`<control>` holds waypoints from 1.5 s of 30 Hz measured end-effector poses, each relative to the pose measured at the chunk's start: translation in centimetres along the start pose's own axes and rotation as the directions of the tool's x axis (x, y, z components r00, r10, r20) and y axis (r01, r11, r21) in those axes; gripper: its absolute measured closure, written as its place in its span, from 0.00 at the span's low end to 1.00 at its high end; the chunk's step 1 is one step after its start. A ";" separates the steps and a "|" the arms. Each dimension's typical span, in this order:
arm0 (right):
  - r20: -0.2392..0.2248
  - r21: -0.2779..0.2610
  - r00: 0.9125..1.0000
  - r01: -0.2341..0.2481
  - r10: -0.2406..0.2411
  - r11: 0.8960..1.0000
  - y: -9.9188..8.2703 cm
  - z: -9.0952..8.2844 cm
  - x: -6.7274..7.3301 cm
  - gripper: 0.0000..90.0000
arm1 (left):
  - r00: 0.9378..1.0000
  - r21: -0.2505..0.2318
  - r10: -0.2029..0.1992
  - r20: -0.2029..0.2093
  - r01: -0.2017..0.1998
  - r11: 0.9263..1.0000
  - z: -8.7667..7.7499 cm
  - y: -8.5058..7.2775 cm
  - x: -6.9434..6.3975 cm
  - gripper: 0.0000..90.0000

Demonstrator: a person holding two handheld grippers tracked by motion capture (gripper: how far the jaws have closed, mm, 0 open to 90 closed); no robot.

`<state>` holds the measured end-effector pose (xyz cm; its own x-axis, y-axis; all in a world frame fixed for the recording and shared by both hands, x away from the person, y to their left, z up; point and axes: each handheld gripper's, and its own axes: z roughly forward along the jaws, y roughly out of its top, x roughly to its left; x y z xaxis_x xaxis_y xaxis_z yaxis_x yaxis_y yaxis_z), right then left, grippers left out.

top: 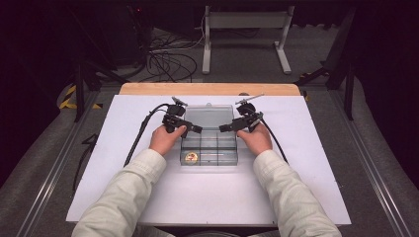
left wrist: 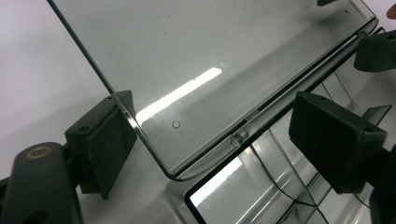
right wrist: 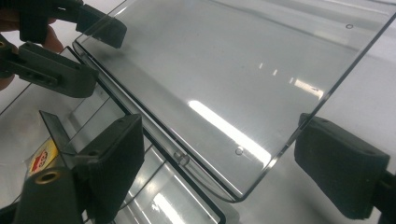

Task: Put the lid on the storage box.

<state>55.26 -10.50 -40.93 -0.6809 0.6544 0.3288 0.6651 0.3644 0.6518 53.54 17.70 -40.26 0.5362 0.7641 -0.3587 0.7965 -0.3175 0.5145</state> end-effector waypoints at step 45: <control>0.070 -0.065 0.994 0.090 -0.085 0.994 1.1 -3.4 1.7 0.40 | 0.992 -0.121 0.058 -0.108 -0.071 0.990 -2.8 0.2 -1.9 0.32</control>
<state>53.79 -11.22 -37.29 -0.7118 0.6660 0.2232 0.5799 0.3778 0.7218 51.85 17.77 -37.27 0.5483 0.8006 -0.2417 0.7168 -0.3010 0.6290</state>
